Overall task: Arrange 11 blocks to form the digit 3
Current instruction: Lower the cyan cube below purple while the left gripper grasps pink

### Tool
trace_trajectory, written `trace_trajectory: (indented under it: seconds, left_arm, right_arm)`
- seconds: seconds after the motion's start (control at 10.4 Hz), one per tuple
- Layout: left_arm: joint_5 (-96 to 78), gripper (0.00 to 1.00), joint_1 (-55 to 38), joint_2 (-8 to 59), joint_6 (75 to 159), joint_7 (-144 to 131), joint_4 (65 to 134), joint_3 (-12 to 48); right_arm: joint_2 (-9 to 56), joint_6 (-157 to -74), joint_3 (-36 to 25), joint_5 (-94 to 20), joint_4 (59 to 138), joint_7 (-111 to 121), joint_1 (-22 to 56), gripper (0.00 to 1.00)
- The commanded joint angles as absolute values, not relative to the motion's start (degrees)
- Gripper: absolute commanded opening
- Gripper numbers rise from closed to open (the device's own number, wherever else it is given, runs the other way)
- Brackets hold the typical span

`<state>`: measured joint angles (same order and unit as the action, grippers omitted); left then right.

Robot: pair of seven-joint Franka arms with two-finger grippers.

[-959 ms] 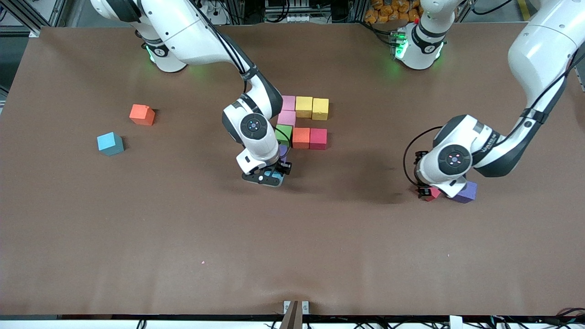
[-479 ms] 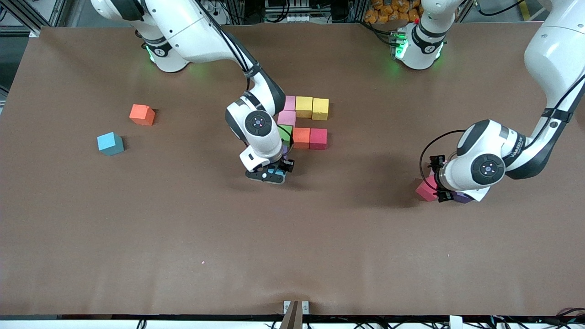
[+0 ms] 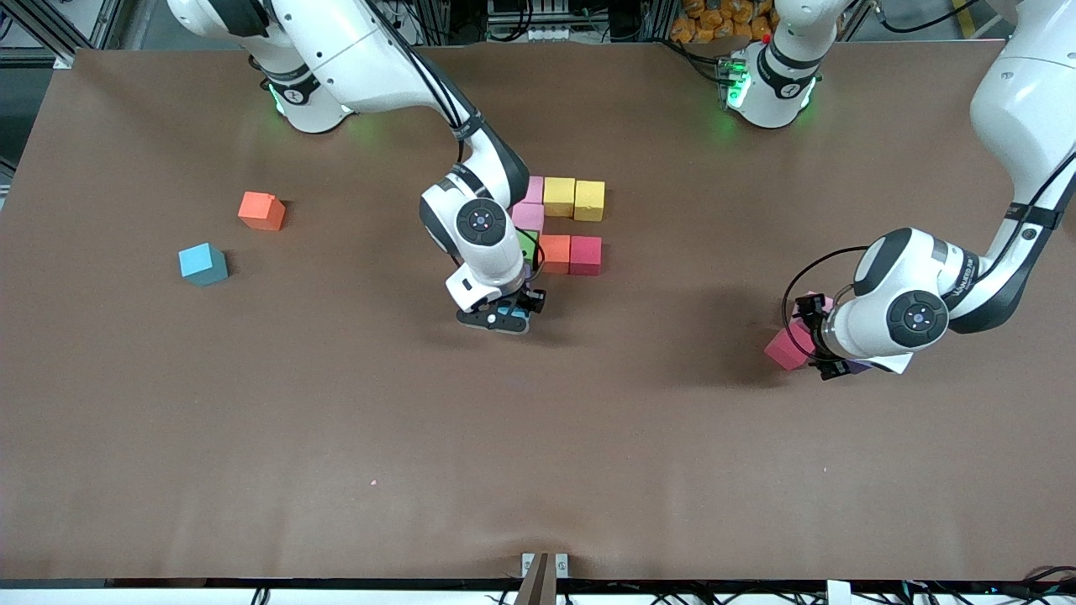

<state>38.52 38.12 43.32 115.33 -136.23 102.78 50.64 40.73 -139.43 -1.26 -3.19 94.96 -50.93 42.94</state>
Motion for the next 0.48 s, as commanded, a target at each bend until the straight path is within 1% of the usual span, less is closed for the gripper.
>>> trace_trajectory:
  seconds: [0.0,0.38]
  left_arm:
    - [37.70,1.00,37.27,43.77,116.45,-140.17,102.04,50.19]
    - [38.14,1.00,36.92,44.65,118.74,-143.70,102.13,49.14]
  right_arm:
    - [40.69,-139.13,-2.02,-2.99,95.98,-52.56,44.12,0.22]
    - [40.52,-136.67,-3.16,-2.81,95.98,-48.87,44.12,0.22]
